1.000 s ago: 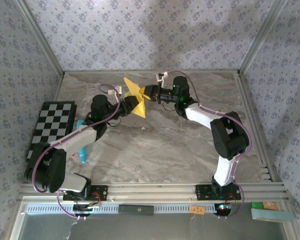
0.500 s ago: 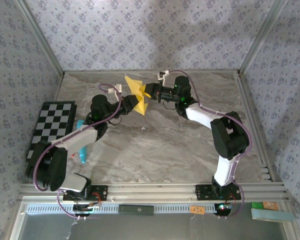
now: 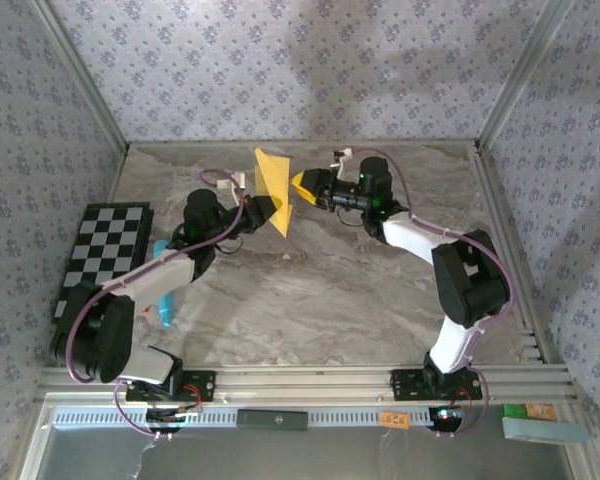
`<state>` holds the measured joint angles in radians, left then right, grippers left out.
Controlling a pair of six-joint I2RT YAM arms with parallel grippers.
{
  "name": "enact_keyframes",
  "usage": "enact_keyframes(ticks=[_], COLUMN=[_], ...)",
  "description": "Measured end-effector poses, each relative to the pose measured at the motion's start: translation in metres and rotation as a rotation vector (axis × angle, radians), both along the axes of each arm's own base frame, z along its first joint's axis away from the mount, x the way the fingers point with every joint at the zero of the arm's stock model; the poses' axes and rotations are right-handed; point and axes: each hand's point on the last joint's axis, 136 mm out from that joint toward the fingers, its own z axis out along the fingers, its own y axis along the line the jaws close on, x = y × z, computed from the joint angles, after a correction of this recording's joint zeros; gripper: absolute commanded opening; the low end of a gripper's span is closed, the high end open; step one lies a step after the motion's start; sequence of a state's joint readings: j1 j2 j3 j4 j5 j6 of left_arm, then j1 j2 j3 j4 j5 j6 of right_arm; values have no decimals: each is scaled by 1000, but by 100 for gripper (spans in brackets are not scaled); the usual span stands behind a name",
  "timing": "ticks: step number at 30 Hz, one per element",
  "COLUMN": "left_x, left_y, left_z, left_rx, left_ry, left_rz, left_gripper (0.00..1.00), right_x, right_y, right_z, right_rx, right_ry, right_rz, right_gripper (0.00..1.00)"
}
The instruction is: Fold a paper plane with a square sheet of paper (pick it up from the middle)
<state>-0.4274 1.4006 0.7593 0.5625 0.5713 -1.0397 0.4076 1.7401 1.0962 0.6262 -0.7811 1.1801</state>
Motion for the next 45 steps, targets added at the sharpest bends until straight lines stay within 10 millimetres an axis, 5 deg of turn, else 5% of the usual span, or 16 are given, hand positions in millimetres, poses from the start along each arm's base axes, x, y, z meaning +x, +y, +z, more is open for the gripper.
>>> enact_keyframes(ticks=[8, 16, 28, 36, 45], left_x=[8, 30, 46, 45, 44], left_y=[23, 53, 62, 63, 54], left_z=[-29, -46, -157, -203, -212], left_rx=[341, 815, 1615, 1785, 1759], left_ry=[22, 18, 79, 119, 151], left_rz=[72, 178, 119, 55, 38], left_gripper=[8, 7, 7, 12, 21], right_x=[11, 1, -7, -9, -11], right_y=[-71, -102, -132, -148, -149], right_z=[4, -19, -40, -52, -56], right_rx=[-225, -489, -665, -686, -684], right_ry=[-84, -129, -138, -104, -90], right_rz=[-219, -298, -366, -395, -392], right_gripper=[49, 59, 63, 63, 63])
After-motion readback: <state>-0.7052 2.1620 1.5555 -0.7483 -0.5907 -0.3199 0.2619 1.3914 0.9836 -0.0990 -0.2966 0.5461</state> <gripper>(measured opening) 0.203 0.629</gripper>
